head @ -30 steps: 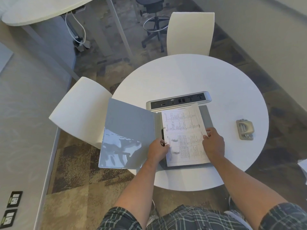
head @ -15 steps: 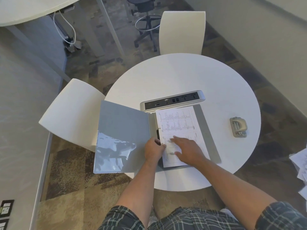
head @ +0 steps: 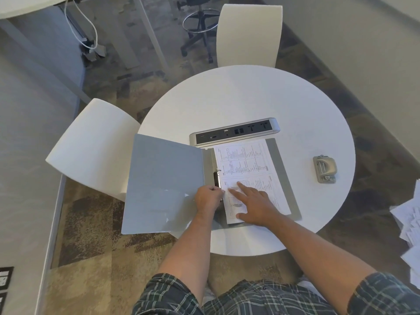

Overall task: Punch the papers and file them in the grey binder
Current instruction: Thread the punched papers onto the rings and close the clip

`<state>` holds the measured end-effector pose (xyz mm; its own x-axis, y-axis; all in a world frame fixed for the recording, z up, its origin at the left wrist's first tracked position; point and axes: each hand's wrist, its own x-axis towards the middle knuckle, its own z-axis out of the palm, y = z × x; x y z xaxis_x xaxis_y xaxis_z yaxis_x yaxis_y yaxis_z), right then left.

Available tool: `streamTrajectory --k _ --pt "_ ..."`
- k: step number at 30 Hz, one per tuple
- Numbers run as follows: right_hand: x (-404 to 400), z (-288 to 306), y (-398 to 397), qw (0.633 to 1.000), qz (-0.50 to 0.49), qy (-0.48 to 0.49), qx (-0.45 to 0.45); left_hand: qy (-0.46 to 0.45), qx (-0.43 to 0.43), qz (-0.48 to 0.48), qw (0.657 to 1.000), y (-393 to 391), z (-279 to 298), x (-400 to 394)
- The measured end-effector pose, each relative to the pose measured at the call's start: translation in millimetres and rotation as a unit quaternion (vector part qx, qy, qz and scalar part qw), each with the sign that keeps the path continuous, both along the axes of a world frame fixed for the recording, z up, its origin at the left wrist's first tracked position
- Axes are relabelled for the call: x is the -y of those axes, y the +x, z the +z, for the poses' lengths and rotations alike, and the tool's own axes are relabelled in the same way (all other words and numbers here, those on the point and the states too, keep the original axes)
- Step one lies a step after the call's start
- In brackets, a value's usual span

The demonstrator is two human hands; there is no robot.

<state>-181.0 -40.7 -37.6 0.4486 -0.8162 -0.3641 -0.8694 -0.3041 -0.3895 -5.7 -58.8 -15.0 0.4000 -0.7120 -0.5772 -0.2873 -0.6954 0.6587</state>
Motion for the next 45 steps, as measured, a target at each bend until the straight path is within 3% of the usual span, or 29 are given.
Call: streamTrajectory --k 7,15,20,38,45 --pt "1.5 -4.8 3.9 0.999 0.033 -0.008 -0.02 0.028 0.052 -0.03 0.998 -10.6 7.3 2.8" --pt "5.1 -6.7 2.7 0.993 0.075 0.01 -0.088 0.002 0.031 -0.009 0.999 -7.9 11.1 -0.6" --pt "9.3 -0.5 5.2 0.987 0.102 -0.012 -0.125 -0.004 0.091 -0.019 0.996 -1.2 7.2 0.4" --pt "7.1 -11.8 4.4 0.982 0.123 -0.016 -0.141 0.098 0.162 -0.065 0.98 -3.4 21.7 29.2" --pt "5.7 -12.1 4.2 0.985 0.113 -0.014 -0.131 0.114 0.217 -0.157 0.957 -9.6 21.3 28.6"
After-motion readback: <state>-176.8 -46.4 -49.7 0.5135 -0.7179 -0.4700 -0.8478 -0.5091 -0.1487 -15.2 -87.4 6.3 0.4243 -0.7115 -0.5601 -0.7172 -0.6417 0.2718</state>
